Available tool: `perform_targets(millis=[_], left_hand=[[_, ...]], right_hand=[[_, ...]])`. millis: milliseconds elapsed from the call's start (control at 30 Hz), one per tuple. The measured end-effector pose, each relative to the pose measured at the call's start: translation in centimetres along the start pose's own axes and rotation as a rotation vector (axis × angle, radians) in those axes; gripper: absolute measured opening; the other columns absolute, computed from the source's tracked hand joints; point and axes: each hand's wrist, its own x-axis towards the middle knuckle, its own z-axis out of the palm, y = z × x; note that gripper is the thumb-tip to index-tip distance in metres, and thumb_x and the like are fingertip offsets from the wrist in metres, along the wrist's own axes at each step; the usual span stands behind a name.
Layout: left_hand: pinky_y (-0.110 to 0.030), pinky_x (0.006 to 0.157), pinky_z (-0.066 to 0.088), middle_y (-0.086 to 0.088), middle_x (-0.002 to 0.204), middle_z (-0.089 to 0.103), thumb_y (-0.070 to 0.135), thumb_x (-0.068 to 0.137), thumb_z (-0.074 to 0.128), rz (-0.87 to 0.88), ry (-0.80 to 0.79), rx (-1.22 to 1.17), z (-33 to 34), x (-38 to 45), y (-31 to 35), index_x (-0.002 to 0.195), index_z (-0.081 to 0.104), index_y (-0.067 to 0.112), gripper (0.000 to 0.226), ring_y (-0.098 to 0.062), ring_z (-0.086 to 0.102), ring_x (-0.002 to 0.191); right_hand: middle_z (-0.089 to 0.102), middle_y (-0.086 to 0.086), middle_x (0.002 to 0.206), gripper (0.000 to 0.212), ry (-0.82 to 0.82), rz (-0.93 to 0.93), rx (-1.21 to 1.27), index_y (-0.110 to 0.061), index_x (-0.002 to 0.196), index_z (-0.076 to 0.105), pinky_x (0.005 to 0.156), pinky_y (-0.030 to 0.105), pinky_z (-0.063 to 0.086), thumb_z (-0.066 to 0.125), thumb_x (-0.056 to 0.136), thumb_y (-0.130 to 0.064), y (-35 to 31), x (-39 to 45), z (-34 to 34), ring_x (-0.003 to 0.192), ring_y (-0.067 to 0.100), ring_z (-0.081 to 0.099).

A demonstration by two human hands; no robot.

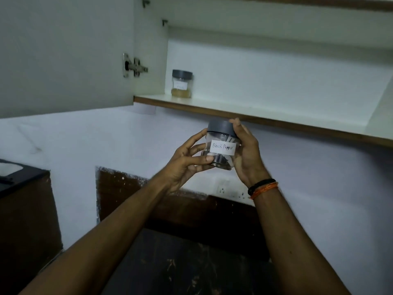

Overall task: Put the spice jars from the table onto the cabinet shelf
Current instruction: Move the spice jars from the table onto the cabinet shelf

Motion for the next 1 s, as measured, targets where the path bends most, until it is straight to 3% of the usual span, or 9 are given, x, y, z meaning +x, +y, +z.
perform_targets(millis=[167, 333, 533, 633, 733, 867, 1000], left_hand=[[-0.050, 0.101, 0.051, -0.016, 0.139, 0.057, -0.007, 0.079, 0.070, 0.073, -0.039, 0.037, 0.7, 2.6, 3.3, 0.146, 0.048, 0.029, 0.079, -0.034, 0.059, 0.126], [-0.052, 0.102, 0.050, -0.014, 0.139, 0.059, -0.010, 0.082, 0.067, 0.128, -0.071, 0.056, 1.1, 4.8, 5.6, 0.146, 0.047, 0.030, 0.078, -0.033, 0.059, 0.126], [-0.047, 0.098, 0.053, -0.015, 0.127, 0.067, 0.002, 0.082, 0.071, 0.117, -0.065, 0.193, 1.2, 7.1, 8.0, 0.142, 0.051, 0.030, 0.069, -0.032, 0.066, 0.114], [-0.046, 0.091, 0.054, -0.014, 0.116, 0.070, 0.024, 0.083, 0.074, 0.099, -0.010, 0.274, 1.6, 8.4, 9.6, 0.126, 0.061, 0.019, 0.046, -0.032, 0.068, 0.099], [-0.045, 0.085, 0.058, -0.012, 0.114, 0.072, 0.040, 0.081, 0.078, 0.111, 0.045, 0.424, 2.8, 9.9, 11.4, 0.122, 0.062, 0.010, 0.052, -0.030, 0.070, 0.098], [-0.028, 0.060, 0.057, -0.003, 0.089, 0.074, 0.035, 0.082, 0.079, 0.116, 0.059, 0.565, 4.0, 11.7, 13.7, 0.106, 0.066, 0.012, 0.036, -0.014, 0.073, 0.077], [-0.032, 0.072, 0.058, -0.010, 0.102, 0.073, 0.031, 0.075, 0.083, 0.141, 0.034, 0.694, 4.3, 14.0, 15.6, 0.113, 0.066, 0.008, 0.047, -0.022, 0.072, 0.092]], right_hand=[[0.066, 0.021, 0.124, 0.039, -0.042, -0.067, -0.003, -0.012, 0.116, 0.067, 0.099, 0.063, 0.048, 0.065, 0.093, -0.044, -3.1, 2.6, 1.3, 0.118, 0.046, 0.060], [0.070, 0.017, 0.113, 0.038, -0.065, -0.095, -0.006, -0.013, 0.113, 0.066, 0.097, 0.057, 0.052, 0.065, 0.092, -0.044, -5.3, 4.7, 2.4, 0.105, 0.039, 0.068], [0.068, 0.019, 0.122, 0.055, -0.049, -0.152, -0.062, -0.011, 0.120, 0.066, 0.098, 0.064, 0.049, 0.072, 0.084, -0.052, -6.6, 6.8, 2.6, 0.115, 0.044, 0.062], [0.068, 0.016, 0.122, 0.059, -0.064, -0.167, -0.080, -0.010, 0.122, 0.065, 0.098, 0.062, 0.050, 0.074, 0.081, -0.051, -6.6, 7.8, 2.2, 0.115, 0.040, 0.063], [0.069, 0.015, 0.121, 0.054, -0.089, -0.182, -0.099, -0.007, 0.122, 0.066, 0.098, 0.061, 0.050, 0.072, 0.086, -0.047, -6.7, 8.5, 2.4, 0.114, 0.037, 0.065], [0.069, 0.018, 0.120, 0.056, -0.101, -0.189, -0.081, -0.007, 0.121, 0.066, 0.097, 0.063, 0.050, 0.071, 0.086, -0.049, -7.5, 9.6, 2.9, 0.113, 0.038, 0.065], [0.070, 0.015, 0.117, 0.052, -0.113, -0.230, -0.167, -0.010, 0.120, 0.065, 0.096, 0.061, 0.052, 0.066, 0.090, -0.051, -8.4, 11.0, 3.1, 0.111, 0.036, 0.067]])
